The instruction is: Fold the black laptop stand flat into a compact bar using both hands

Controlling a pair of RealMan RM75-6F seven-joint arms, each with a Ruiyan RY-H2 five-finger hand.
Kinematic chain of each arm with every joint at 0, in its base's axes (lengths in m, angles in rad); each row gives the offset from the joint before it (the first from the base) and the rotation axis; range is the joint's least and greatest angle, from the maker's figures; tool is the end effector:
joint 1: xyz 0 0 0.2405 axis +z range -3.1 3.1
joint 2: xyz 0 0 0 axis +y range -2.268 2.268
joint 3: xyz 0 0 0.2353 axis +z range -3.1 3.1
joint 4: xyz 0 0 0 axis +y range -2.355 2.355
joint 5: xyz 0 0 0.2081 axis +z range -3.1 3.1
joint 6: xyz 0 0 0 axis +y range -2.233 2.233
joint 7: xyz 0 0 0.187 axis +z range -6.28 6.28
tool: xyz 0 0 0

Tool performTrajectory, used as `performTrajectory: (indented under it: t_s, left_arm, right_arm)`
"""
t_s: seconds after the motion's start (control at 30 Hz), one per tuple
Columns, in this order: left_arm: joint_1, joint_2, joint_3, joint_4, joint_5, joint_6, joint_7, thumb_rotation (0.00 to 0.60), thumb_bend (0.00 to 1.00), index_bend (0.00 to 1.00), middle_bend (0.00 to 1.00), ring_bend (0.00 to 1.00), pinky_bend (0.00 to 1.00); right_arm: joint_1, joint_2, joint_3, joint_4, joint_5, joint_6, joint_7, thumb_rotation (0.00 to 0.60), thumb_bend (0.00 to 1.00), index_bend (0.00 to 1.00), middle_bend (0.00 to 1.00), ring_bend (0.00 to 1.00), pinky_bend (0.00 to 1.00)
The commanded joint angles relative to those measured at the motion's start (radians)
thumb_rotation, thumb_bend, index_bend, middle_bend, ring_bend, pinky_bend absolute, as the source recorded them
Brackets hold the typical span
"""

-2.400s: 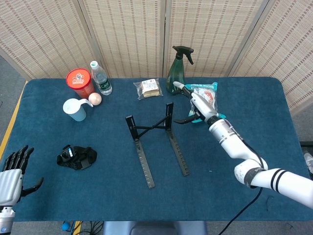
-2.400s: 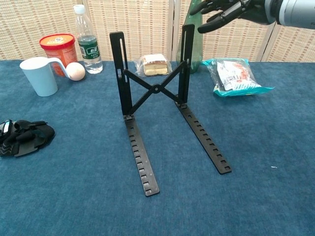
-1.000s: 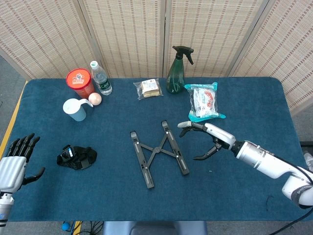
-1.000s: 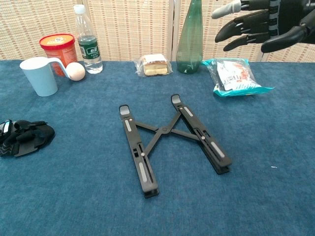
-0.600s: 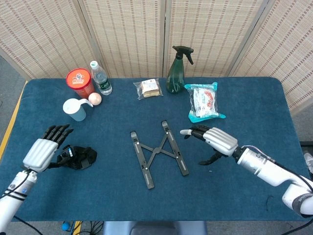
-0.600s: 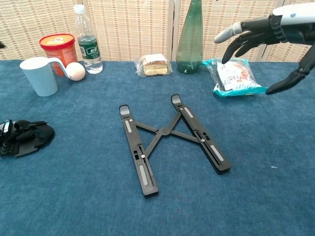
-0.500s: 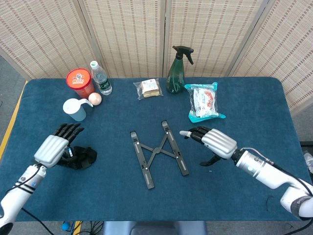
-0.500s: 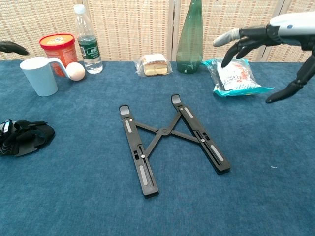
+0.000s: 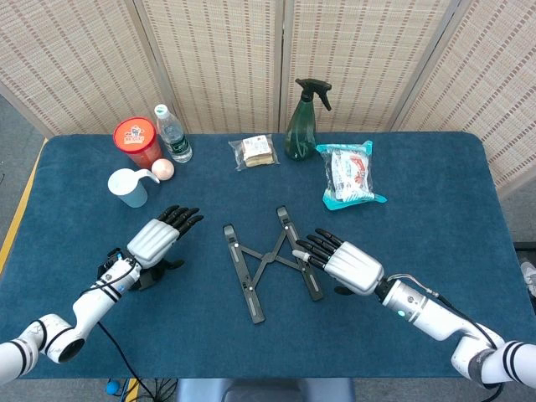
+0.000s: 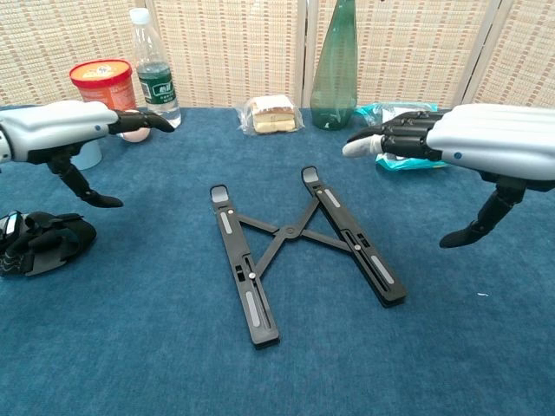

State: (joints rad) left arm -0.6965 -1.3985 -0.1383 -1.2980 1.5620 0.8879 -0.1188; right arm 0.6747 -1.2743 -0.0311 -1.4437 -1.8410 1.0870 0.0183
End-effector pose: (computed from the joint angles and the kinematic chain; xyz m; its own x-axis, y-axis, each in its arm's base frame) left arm -0.1635 0.3804 0.0097 0.5078 0.2437 0.8263 0.7880 -0.5190 -0.3312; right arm -0.1463 -0.3093 0.0175 0.6563 -0.0894 0.7492 -0.5310 -0.7601 0.3745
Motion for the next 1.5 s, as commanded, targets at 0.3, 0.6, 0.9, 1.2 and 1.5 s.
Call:
performTrajectory:
  t_s: [0.3, 0.6, 0.9, 1.2, 1.5]
  left_arm:
    - [-0.076, -0.116, 0.003, 0.122, -0.050, -0.055, -0.039, 0.600, 0.17, 0.00, 0.00, 0.00, 0.00]
    - [-0.103, -0.177, 0.014, 0.190, -0.066, -0.056, -0.054, 0.600, 0.17, 0.00, 0.00, 0.00, 0.00]
    - [-0.124, -0.220, 0.024, 0.243, -0.091, -0.081, -0.089, 0.600, 0.17, 0.00, 0.00, 0.00, 0.00]
    - [-0.142, -0.253, 0.029, 0.291, -0.109, -0.103, -0.121, 0.600, 0.17, 0.00, 0.00, 0.00, 0.00]
    - [-0.150, -0.287, 0.041, 0.339, -0.116, -0.117, -0.166, 0.600, 0.17, 0.00, 0.00, 0.00, 0.00]
  right_arm:
    - [-0.009, -0.062, -0.017, 0.105, -0.033, 0.031, -0.129, 0.600, 0.00, 0.00, 0.00, 0.00, 0.00]
    - [-0.018, -0.137, -0.035, 0.220, -0.041, 0.057, -0.157, 0.600, 0.00, 0.00, 0.00, 0.00, 0.00]
    - [-0.019, -0.261, -0.051, 0.359, -0.063, 0.103, -0.142, 0.600, 0.00, 0.00, 0.00, 0.00, 0.00]
    - [-0.011, -0.361, -0.065, 0.505, -0.098, 0.169, -0.140, 0.600, 0.00, 0.00, 0.00, 0.00, 0.00]
    - [0.004, -0.417, -0.080, 0.583, -0.103, 0.180, -0.134, 0.600, 0.00, 0.00, 0.00, 0.00, 0.00]
